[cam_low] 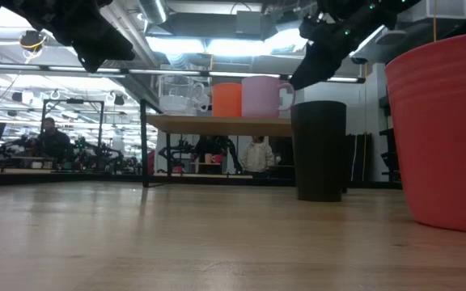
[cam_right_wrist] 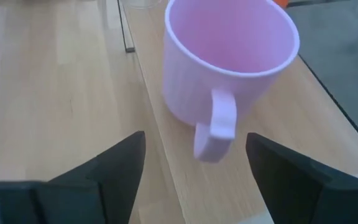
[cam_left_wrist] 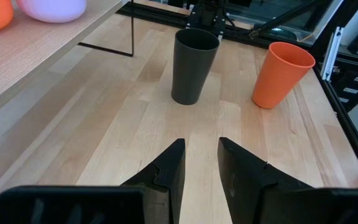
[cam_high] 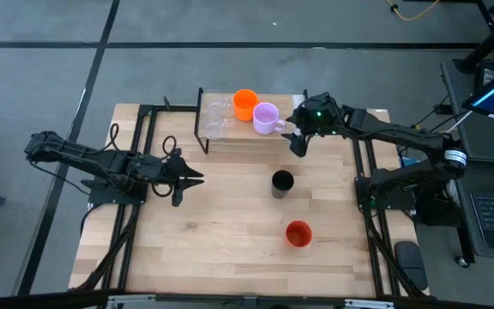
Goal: Stack small to large cups/mugs on shelf
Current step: Put the pink mug on top of the shelf
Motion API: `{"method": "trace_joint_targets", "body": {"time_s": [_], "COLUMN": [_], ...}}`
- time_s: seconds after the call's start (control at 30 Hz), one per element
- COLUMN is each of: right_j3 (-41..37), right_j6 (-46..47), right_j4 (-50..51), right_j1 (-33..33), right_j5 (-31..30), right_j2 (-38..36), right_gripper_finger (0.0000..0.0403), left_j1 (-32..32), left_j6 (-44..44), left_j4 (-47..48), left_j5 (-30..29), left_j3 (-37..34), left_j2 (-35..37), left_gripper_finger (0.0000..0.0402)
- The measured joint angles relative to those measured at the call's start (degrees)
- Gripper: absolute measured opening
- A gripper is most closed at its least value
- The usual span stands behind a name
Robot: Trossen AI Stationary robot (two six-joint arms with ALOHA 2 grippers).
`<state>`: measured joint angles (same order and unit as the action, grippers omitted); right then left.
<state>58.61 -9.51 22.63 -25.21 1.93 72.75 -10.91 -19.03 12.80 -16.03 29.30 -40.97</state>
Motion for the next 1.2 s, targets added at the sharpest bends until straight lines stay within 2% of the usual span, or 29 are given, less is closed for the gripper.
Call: {"method": "trace_joint_targets", "body": {"time_s": [0.3, 0.47, 0.73, 0.87, 1.2], "right_j3": [-2.0, -1.9, -1.9, -1.9, -1.9], "right_j6": [-1.7, -2.7, -2.9, -2.8, -2.8], "right_j4": [-4.5, -5.3, -6.6, -6.8, -6.8], "right_j1": [-0.1, -0.8, -0.8, -0.8, -0.8], "right_j5": [-3.6, -1.1, -2.5, -2.9, -2.8], "right_j2": [0.0, 0.8, 2.6, 2.7, 2.7], "right_gripper_finger": [0.0264, 0.0263, 0.0259, 0.0234, 0.0139], "left_j1": [0.0, 0.0, 0.0, 0.0, 0.0], "left_j6": [-0.4, -0.4, -0.4, -0.4, -0.4], "left_j4": [0.0, 0.0, 0.0, 0.0, 0.0], "left_j5": [0.0, 0.0, 0.0, 0.0, 0.0], "left_j3": [0.0, 0.0, 0.0, 0.0, 0.0], "left_j2": [0.0, 0.0, 0.0, 0.0, 0.0], "left_gripper_finger": [0.0089, 0.0089, 0.0089, 0.0089, 0.0089]}}
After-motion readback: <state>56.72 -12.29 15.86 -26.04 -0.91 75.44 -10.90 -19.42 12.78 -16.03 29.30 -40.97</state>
